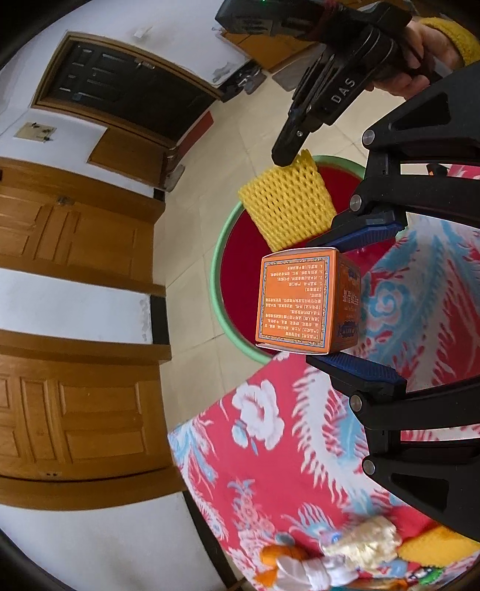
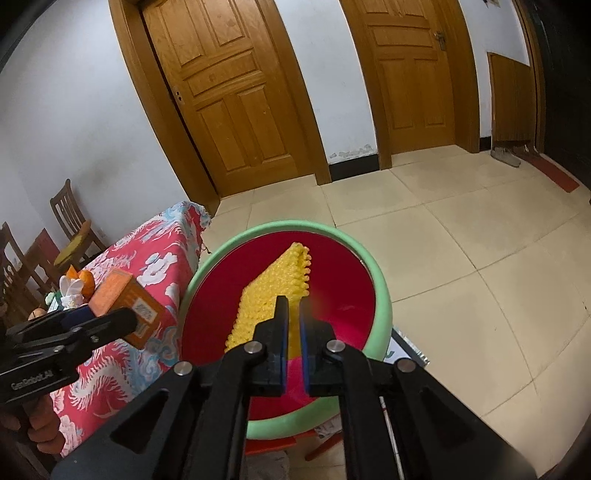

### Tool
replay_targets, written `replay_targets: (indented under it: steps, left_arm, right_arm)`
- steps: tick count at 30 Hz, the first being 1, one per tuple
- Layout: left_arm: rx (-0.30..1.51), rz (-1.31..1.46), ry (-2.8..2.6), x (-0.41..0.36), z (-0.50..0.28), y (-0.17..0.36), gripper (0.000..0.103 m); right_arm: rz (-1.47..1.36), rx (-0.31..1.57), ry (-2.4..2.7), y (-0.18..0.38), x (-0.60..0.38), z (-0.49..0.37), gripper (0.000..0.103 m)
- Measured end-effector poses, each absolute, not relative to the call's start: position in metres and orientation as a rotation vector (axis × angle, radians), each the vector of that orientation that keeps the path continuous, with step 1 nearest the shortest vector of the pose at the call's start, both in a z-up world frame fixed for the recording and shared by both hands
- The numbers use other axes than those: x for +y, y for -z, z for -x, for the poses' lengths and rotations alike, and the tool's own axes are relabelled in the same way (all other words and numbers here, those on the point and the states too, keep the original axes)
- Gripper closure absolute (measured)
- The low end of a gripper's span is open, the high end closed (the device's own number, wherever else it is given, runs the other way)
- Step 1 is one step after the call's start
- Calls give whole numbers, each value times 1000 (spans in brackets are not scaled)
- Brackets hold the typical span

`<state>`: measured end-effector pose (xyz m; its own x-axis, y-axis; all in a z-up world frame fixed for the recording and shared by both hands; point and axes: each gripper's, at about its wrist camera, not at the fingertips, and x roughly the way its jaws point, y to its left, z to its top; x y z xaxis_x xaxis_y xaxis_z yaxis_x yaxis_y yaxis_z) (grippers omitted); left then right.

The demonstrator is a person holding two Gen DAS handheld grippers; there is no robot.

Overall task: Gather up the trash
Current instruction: 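Open the left tool over the bucket while the right tool releases the foam net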

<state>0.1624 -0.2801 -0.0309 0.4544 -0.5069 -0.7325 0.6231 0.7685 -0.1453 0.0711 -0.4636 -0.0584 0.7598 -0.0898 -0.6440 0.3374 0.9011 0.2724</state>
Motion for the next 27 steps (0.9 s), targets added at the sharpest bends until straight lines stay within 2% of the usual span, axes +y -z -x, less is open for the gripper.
replay_targets:
  steps: [1, 3, 5, 13, 17, 18, 19, 21, 27]
  left_arm:
    - [853, -154, 703, -283, -164, 33, 50]
    - [859, -156, 709, -287, -166, 36, 50]
    - [864, -160, 714, -290, -168, 39, 50]
    - [914, -195, 757, -312, -170, 53, 49]
    - [883, -227, 758, -321, -167, 54, 48]
    - [883, -225, 759, -321, -167, 54, 45]
    - [887, -219, 760, -321, -167, 54, 36]
    - [892, -197, 764, -320, -168, 54, 29]
    - [871, -183, 744, -313, -163, 47, 29]
  right_arm:
    - [-391, 665, 242, 58, -465, -71, 91]
    - [-393, 657, 243, 58, -467, -68, 74]
    - [-400, 655, 248, 58, -470, -67, 69]
    - [-438, 621, 296, 51, -485, -54, 69]
    - [-455, 607, 321, 48, -490, -47, 69]
    - [-460, 606, 325, 48, -492, -45, 69]
    - [-465, 605, 328, 48, -492, -44, 69]
    - [-467, 606, 330, 48, -494, -42, 69]
    - [-475, 605, 329, 46, -494, -36, 69]
